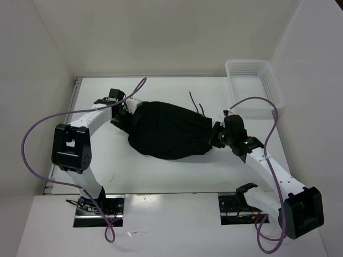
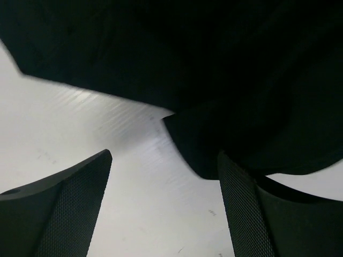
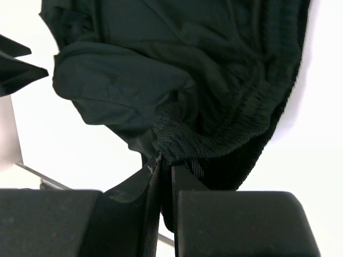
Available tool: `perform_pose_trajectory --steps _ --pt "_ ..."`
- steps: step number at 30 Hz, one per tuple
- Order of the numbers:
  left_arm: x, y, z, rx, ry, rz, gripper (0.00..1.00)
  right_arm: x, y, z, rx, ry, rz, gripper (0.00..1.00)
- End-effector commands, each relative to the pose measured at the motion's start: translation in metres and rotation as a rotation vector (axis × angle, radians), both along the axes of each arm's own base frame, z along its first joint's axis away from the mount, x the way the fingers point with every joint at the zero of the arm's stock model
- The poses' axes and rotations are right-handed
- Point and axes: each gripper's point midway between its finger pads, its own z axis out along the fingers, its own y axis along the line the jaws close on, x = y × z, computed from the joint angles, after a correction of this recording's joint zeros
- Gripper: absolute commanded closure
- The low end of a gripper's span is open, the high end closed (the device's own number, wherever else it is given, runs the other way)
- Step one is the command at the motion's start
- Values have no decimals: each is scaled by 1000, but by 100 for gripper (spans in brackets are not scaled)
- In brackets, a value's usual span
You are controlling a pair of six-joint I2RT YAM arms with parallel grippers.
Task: Fold and stack the shorts
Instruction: Flatten the shorts out
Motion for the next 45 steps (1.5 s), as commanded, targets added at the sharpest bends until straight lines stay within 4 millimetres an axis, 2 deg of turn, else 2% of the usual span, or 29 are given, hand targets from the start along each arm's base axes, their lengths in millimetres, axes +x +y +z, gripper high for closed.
perform_pose_trajectory --steps 1,3,5,7,8,9,11,14,18,20,23,26,27,29,30,31,32,33,34,35,36,37,38,39,40,41,43,44,45 --pt "7 -63 36 -234 -53 -128 13 5 -3 13 55 -52 -72 87" --pt "-7 -70 23 -250 9 -188 15 4 -5 12 49 -54 -80 87" --pt "-12 -73 20 -270 34 -204 18 3 -7 7 40 -47 -88 87" --pt "-14 -73 6 -253 69 -187 19 5 -6 8 43 -55 -88 87" --pt "-11 -70 0 -229 69 -168 21 5 -6 8 43 -55 -88 87" --pt "-8 -68 -4 -218 78 -148 28 5 -6 8 43 -55 -88 87" --pt "-12 -60 -23 -172 142 -118 34 5 -6 8 43 -55 -88 87" --pt "-18 -53 -33 -135 168 -96 36 4 -8 9 38 -59 -95 87" --pt "-8 -43 -12 -86 74 -69 34 3 -8 16 54 -76 -100 87" --pt "-8 -41 -14 -76 71 -65 35 3 -8 16 54 -76 -100 87" --pt "-28 -45 -31 -104 164 -85 48 3 -8 16 54 -76 -100 87" --pt "-48 -60 -44 -194 276 -129 84 7 -9 17 51 -87 -109 93" --pt "-45 -63 -39 -231 274 -119 95 9 -8 15 45 -91 -104 95" --pt "-24 -53 -28 -242 224 -86 97 23 -4 22 37 -119 -90 100" --pt "-9 -44 -15 -219 170 -65 97 36 -1 40 26 -171 -70 100" --pt "28 -37 24 -210 34 -42 98 46 2 48 14 -194 -57 100" --pt "51 -16 48 -191 -52 7 100 66 -1 42 -20 -176 -64 100" --pt "73 0 76 -163 -144 41 100 91 5 82 -15 -277 -26 100" --pt "90 11 111 -159 -242 63 100 107 4 98 -19 -306 -21 100" --pt "118 30 171 -153 -398 93 100 128 -5 113 -20 -336 -39 100" --pt "129 41 202 -129 -483 108 100 157 0 148 6 -397 -19 100" --pt "135 49 238 -116 -573 111 100 173 -2 168 12 -438 -19 100" --pt "142 58 293 -101 -710 116 100 196 -4 207 33 -501 -19 100" --pt "140 61 321 -91 -777 123 100 204 -1 227 44 -535 -12 100" --pt "139 65 340 -89 -823 129 100 210 0 246 42 -573 -9 100" --pt "134 67 362 -82 -874 135 100 212 -3 286 46 -659 -3 100" --pt "118 74 400 -56 -970 134 100 211 -1 305 39 -713 24 100" --pt "112 78 400 -52 -969 142 100 211 -1 311 41 -725 23 100" --pt "98 78 413 -42 -1002 133 100 200 -3 320 37 -749 26 100"
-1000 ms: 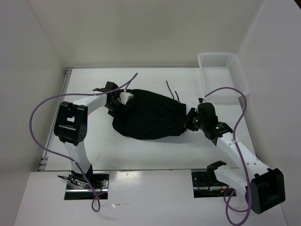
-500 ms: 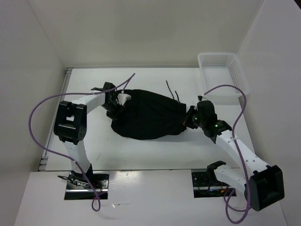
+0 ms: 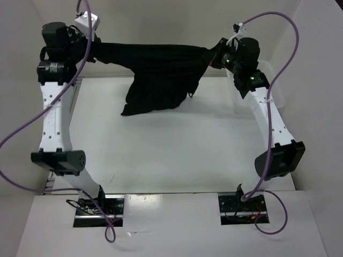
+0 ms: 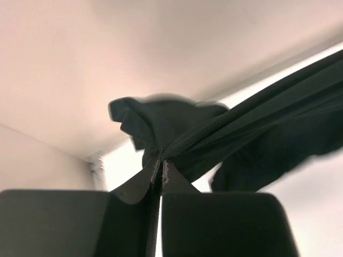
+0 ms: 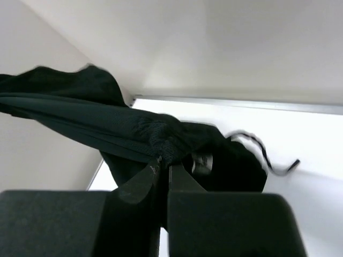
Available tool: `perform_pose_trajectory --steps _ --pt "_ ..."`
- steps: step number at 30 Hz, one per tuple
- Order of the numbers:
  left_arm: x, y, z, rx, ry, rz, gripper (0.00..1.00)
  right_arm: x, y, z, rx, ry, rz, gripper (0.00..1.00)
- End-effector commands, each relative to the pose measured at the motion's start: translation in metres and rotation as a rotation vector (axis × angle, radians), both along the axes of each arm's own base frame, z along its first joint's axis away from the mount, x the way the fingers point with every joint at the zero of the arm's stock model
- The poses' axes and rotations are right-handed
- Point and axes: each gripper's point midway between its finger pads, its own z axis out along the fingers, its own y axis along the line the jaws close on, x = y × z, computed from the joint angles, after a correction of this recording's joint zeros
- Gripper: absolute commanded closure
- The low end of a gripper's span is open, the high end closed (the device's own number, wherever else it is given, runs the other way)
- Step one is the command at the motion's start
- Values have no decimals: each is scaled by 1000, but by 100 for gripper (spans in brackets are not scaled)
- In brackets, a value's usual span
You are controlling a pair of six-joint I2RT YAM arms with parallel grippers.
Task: Fold and stack the shorts
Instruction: Flatten the shorts out
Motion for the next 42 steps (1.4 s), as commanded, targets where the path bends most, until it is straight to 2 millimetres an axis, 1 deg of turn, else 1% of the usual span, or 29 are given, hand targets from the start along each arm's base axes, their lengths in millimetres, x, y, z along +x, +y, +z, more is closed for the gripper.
perform_pose_trajectory --steps 1,2,3,4,5,6,7,9,10,12,13,14,15,16,17,18,19,20,21,24,25,30,31,32,33,36,38,40,42 --pt "-29 22 3 79 -5 66 100 -19 -17 32 -42 -104 -10 100" --pt "-34 22 -10 88 25 61 100 -23 -17 25 -43 -99 -9 100" --pt "-50 21 -10 98 25 59 100 -38 -20 34 -28 -130 -11 100" --pt "-56 22 -25 111 57 53 100 -43 -20 22 -32 -113 -11 100" --pt "-61 23 -41 113 94 59 100 -47 -20 -20 -42 -22 -19 100" --pt "-73 22 -74 122 171 50 100 -52 -22 -36 -35 12 -29 100" --pt "-78 24 -91 136 215 52 100 -66 -20 -69 -47 70 -18 100" --pt "-95 24 -127 141 329 39 100 -82 -16 -102 -25 154 -12 100" --pt "-105 19 -160 133 421 3 100 -99 -14 -133 -28 219 -13 100" --pt "-126 16 -198 138 554 -32 100 -114 -12 -158 22 305 -34 100" --pt "-135 15 -215 134 610 -37 100 -130 -10 -190 31 395 -35 100" --pt "-149 15 -244 136 692 -51 100 -140 -12 -198 57 429 -47 100" --pt "-159 14 -258 132 742 -56 100 -150 -6 -207 113 488 -58 100" --pt "-165 14 -269 129 773 -59 100 -166 -4 -233 124 558 -67 100" --pt "-179 7 -287 121 833 -95 100 -175 -4 -232 154 558 -87 100" --pt "-187 6 -295 117 870 -99 100 -184 -1 -236 207 594 -109 100" --pt "-192 1 -301 114 886 -117 100 -197 3 -249 212 619 -105 100" --pt "-196 -4 -309 118 914 -134 100 -201 0 -240 234 583 -124 100" --pt "-204 -6 -318 107 944 -145 100 -206 -5 -248 235 601 -149 100" --pt "-210 -13 -330 116 985 -172 100 -216 -15 -252 220 625 -198 100" --pt "-213 -15 -336 127 1007 -178 100 -219 -17 -259 202 643 -201 100" --pt "-205 -13 -331 171 991 -192 100 -237 -9 -277 197 723 -147 100" --pt "-208 -10 -332 188 1004 -189 100 -240 -9 -279 199 739 -154 100" --pt "-211 -9 -335 210 1013 -194 100 -248 -10 -287 182 769 -151 100" --pt "-212 0 -342 256 1027 -171 100 -251 -13 -292 173 776 -165 100" --pt "-214 9 -351 312 1039 -134 100 -257 -15 -299 173 803 -176 100" --pt "-213 10 -346 320 1014 -138 100 -260 -14 -300 185 810 -171 100" --pt "-216 0 -343 324 1004 -183 100 -266 -11 -306 190 849 -157 100" --pt "-232 -15 -347 343 1042 -257 100 -276 -11 -319 162 909 -155 100"
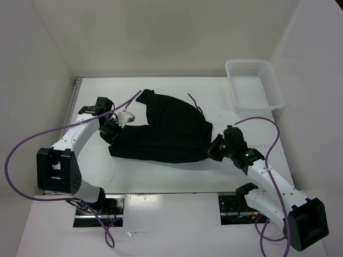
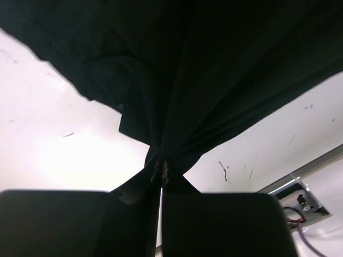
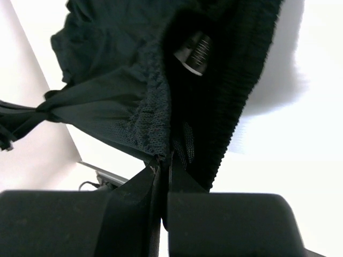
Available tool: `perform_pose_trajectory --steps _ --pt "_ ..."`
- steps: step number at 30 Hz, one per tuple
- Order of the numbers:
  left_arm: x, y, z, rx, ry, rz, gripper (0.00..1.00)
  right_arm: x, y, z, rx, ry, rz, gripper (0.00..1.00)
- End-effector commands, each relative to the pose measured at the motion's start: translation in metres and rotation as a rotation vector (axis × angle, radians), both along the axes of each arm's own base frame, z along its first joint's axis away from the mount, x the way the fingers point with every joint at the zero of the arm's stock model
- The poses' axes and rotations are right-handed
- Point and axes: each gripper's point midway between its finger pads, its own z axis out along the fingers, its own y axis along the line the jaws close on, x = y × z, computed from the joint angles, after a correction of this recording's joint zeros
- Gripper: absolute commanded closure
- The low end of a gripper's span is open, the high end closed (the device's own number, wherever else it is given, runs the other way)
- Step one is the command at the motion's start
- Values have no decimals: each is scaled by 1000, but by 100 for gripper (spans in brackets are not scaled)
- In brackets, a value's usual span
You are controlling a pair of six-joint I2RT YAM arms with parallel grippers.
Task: Fold and stack the shorts
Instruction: Flatten the shorts out
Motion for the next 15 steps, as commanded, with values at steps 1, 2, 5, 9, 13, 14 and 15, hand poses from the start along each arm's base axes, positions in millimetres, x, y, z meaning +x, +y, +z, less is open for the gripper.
perform_pose_trajectory --steps 1,2,5,9,13,14,15 --pt "-22 0 -3 63 39 -103 100 -17 -5 -22 -48 83 4 100" --pt "-33 -4 -11 56 85 -120 100 -21 -4 -25 -57 101 15 100" --pt "-46 -9 -16 34 132 -136 100 -29 2 -30 -76 119 51 100" --pt "-25 -5 3 52 31 -90 100 -20 16 0 -51 15 96 100" --pt "54 5 107 49 -352 84 100 34 8 109 -120 -362 44 100" --pt "67 11 136 69 -444 122 100 47 5 157 -160 -486 44 100" --pt "78 13 163 69 -523 150 100 53 2 172 -200 -519 40 100"
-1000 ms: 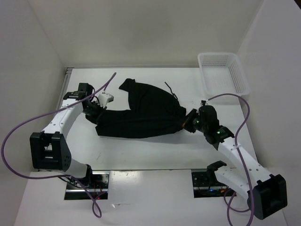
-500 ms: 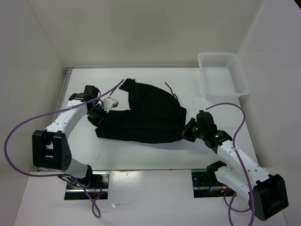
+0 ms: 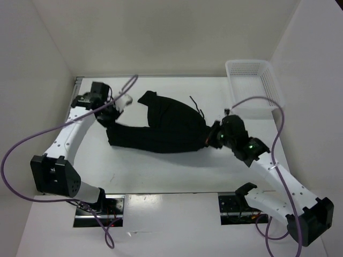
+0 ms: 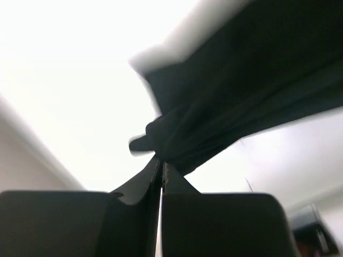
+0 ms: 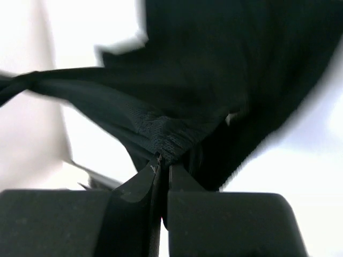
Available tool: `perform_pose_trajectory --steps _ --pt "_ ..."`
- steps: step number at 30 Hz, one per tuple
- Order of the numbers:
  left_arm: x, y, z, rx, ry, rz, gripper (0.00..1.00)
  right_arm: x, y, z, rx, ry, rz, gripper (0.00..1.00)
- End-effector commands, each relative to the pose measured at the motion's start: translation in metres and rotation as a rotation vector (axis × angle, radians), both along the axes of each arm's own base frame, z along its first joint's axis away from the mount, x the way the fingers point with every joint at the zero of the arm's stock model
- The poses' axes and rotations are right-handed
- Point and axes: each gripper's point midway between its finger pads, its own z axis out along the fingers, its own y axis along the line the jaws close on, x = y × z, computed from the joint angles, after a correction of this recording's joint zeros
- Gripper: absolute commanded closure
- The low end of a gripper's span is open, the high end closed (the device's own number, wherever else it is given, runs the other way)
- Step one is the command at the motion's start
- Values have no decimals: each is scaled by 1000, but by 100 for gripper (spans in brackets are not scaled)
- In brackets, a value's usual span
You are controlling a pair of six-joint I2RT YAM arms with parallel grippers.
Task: Fold and stack the shorts
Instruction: Flatten the shorts out
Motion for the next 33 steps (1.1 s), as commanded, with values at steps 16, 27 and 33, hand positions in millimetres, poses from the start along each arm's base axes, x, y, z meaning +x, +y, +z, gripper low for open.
perform_pose_trajectory --steps 16,27,33 --pt "42 77 325 164 -972 394 100 93 -11 273 -162 -795 -57 100" --pt "160 85 277 208 -857 362 100 255 74 302 -62 -838 99 100" --pt "143 117 398 121 -1165 510 100 243 88 405 -6 -1075 126 100"
